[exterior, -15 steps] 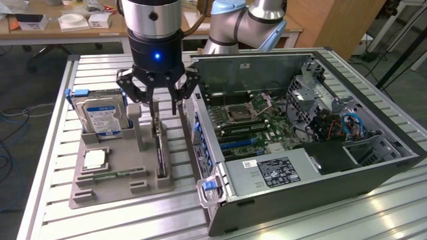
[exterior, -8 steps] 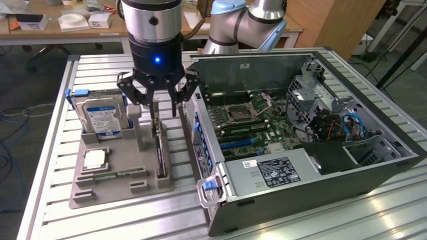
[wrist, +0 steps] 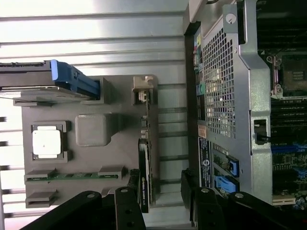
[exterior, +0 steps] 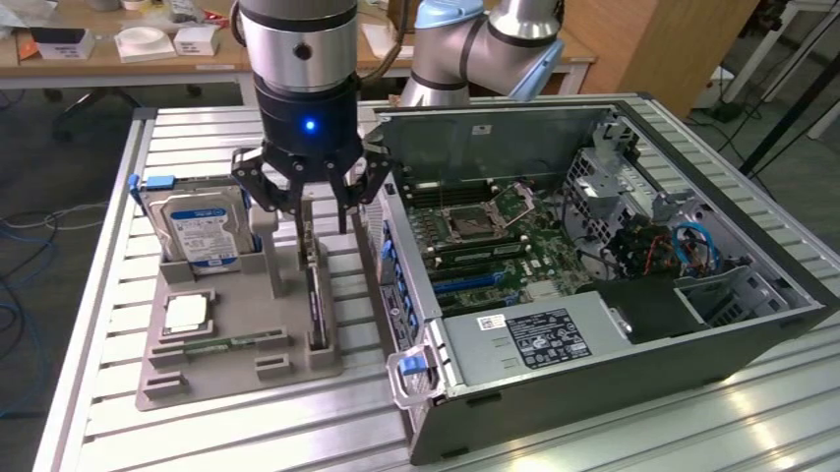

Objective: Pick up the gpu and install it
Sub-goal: 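Pick up the gpu and move the gpu toward the slot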

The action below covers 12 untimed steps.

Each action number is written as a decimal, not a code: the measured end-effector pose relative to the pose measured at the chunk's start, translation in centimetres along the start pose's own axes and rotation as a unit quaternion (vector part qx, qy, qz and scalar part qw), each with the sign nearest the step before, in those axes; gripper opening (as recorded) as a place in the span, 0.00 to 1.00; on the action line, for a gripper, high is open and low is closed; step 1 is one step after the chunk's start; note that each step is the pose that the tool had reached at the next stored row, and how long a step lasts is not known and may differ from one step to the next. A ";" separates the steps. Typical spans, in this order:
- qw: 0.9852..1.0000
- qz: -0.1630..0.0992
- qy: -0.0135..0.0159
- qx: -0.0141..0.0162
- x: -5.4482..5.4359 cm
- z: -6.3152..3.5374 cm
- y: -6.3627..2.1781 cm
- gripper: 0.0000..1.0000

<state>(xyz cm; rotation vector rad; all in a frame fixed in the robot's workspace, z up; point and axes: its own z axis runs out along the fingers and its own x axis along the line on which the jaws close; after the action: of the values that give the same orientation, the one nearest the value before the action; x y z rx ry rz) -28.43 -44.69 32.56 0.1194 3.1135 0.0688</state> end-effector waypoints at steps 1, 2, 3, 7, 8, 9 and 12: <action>1.000 0.000 0.000 0.000 0.0 0.09 0.00 0.47; 1.000 0.000 0.000 0.000 0.0 0.19 -0.01 0.47; 1.000 0.000 0.000 0.000 0.0 0.30 -0.02 0.47; 1.000 0.000 0.000 0.000 0.2 0.71 -0.05 0.47; 1.000 0.000 0.000 0.000 0.2 0.81 -0.06 0.47; 1.000 0.000 0.000 0.000 0.3 0.90 -0.08 0.47; 1.000 0.000 0.000 0.000 0.6 1.17 -0.11 0.47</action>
<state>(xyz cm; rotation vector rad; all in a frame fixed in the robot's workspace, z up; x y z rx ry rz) -29.02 -44.70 31.37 0.1195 3.1136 0.0688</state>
